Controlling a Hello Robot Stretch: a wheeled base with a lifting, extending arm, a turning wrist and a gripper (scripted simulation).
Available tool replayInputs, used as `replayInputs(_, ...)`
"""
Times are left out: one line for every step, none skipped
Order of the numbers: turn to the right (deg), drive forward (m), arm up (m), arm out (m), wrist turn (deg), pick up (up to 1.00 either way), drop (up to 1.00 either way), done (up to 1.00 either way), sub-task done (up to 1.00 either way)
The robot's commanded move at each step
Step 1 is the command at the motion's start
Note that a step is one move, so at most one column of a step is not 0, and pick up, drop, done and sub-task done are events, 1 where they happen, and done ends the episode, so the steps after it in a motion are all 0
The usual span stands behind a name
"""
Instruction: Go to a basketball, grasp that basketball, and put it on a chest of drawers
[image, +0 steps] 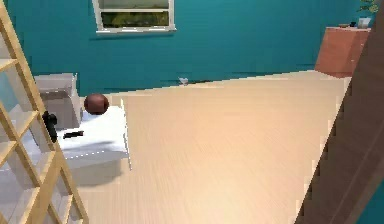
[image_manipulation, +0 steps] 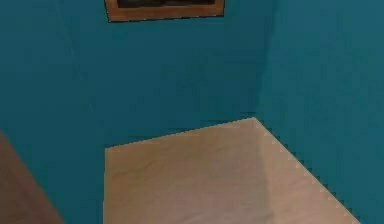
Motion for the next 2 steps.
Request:
replayInputs(-15.0, 0.0, 0.0, 0.0, 0.0, 0.0, 0.0, 0.0, 0.0)
replayInputs(0.0, 1.0, 0.0, 0.0, 0.0, 0.0, 0.0, 0.0, 0.0)
